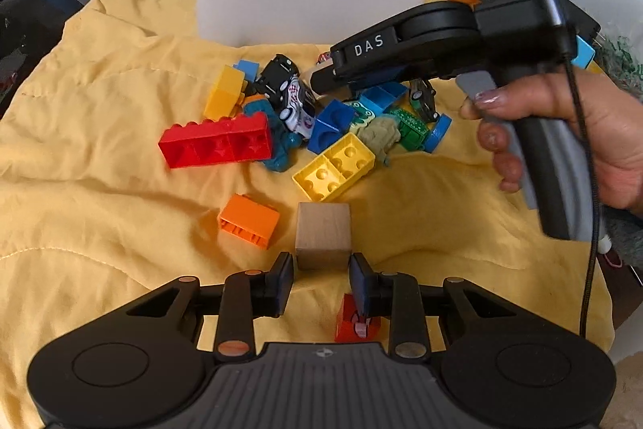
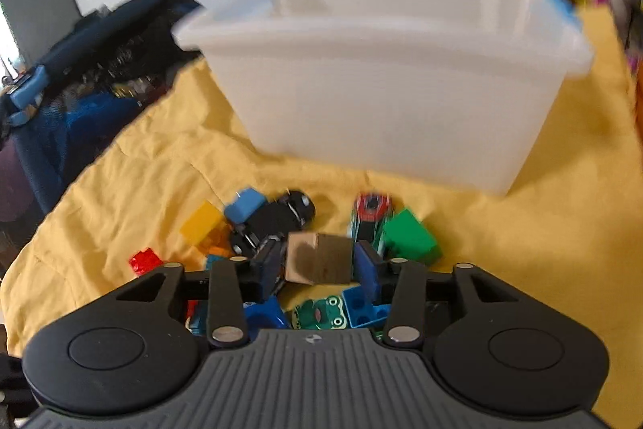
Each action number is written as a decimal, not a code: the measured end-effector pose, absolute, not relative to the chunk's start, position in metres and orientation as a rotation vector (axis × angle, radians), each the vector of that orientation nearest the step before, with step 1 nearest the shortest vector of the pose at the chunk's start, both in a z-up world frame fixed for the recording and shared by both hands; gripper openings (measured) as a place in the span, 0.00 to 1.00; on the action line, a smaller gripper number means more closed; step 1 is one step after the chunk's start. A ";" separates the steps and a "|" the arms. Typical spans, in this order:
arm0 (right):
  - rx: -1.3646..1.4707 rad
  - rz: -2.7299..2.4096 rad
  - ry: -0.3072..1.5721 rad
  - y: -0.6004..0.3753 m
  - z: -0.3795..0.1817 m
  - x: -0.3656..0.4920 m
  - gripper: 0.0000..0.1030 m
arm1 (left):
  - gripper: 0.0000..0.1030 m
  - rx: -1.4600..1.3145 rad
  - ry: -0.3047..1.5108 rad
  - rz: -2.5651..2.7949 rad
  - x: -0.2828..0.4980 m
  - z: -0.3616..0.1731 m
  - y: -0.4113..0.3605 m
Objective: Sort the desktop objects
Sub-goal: 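Grasp the tan wooden block with the left gripper while the right gripper grasps another wooden block, then carry both wooden blocks over the bin and open both grippers to release them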
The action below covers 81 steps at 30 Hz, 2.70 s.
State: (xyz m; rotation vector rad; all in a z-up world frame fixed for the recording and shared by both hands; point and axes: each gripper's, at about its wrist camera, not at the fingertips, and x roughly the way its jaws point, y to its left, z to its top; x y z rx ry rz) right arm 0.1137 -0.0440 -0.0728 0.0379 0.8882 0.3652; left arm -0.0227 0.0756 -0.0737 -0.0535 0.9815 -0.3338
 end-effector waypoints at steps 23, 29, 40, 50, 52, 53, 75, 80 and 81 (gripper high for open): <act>-0.155 0.492 0.824 -0.028 -0.068 0.112 0.35 | 0.37 -0.056 0.973 -0.334 -0.007 -0.074 0.070; -0.143 0.510 0.818 -0.058 -0.040 0.050 0.35 | 0.37 -0.019 0.976 -0.337 -0.006 -0.077 0.062; -0.167 0.441 0.893 -0.077 -0.078 0.000 0.37 | 0.37 -0.018 0.991 -0.317 -0.017 -0.077 0.064; -0.132 0.448 0.891 -0.082 -0.089 -0.002 0.32 | 0.31 0.032 0.951 -0.320 -0.015 -0.067 0.063; -0.152 0.451 0.894 -0.080 -0.086 -0.002 0.31 | 0.31 0.022 0.912 -0.323 -0.014 -0.052 0.065; -0.150 0.462 0.894 -0.080 -0.083 -0.002 0.31 | 0.31 0.020 0.889 -0.322 -0.013 -0.044 0.066; 0.028 0.368 0.530 -0.110 0.059 0.151 0.32 | 0.31 0.071 0.581 -0.251 0.168 0.061 0.061; 0.009 0.312 0.634 -0.098 0.030 0.192 0.32 | 0.32 0.039 0.706 -0.249 0.198 0.030 0.057; 0.007 0.308 0.658 -0.096 0.023 0.197 0.32 | 0.32 0.032 0.716 -0.250 0.198 0.025 0.058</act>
